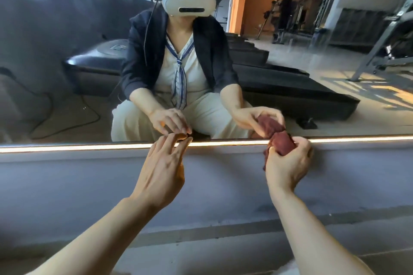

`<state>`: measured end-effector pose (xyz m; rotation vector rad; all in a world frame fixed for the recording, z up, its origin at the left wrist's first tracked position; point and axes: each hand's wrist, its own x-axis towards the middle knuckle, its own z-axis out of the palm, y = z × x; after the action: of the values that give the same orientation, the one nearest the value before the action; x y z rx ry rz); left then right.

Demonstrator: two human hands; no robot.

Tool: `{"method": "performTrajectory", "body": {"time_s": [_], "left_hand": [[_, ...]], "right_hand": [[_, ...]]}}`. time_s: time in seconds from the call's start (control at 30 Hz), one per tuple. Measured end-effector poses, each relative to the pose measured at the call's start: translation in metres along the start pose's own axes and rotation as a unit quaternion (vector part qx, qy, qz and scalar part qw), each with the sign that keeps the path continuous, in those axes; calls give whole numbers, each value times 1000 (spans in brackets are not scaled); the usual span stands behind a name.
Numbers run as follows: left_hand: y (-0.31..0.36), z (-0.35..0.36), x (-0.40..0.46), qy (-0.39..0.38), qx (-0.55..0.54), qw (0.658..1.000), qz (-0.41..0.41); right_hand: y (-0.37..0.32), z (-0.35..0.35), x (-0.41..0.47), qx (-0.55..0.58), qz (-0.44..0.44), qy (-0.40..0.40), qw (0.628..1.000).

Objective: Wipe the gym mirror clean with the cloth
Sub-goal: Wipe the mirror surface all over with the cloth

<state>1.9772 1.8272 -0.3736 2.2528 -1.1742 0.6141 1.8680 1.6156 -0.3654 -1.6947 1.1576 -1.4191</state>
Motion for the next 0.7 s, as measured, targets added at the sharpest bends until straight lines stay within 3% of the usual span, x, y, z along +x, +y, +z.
{"method": "performTrajectory", "body": {"time_s": [0.13,0.2,0.3,0.33,0.43,0.5,0.6,0.7], "left_hand": [[-26,1,-22,0,13,1000,-1],[-31,-4,-22,9,29,999,20],[-37,-13,-18,26,15,999,-30],[-39,-13,-18,29,13,999,-44],[-39,-13,-16,40,7,998,-39],[-41,-14,-15,44,3,999,-29],[-51,-15,-22,33,7,999,-35],[-66,-17,-29,29,16,998,-47]], "right_hand": [[-11,28,-34,1,-74,-16,997],[-17,37,-65,19,-139,-67,988],[-22,41,-88,50,-219,-155,962],[-23,39,-87,55,-204,-141,967],[-19,32,-62,65,-54,18,996],[-21,35,-52,64,14,53,996],[-38,55,-87,61,-29,5,998],[-52,71,-136,73,-129,-104,984]]}}
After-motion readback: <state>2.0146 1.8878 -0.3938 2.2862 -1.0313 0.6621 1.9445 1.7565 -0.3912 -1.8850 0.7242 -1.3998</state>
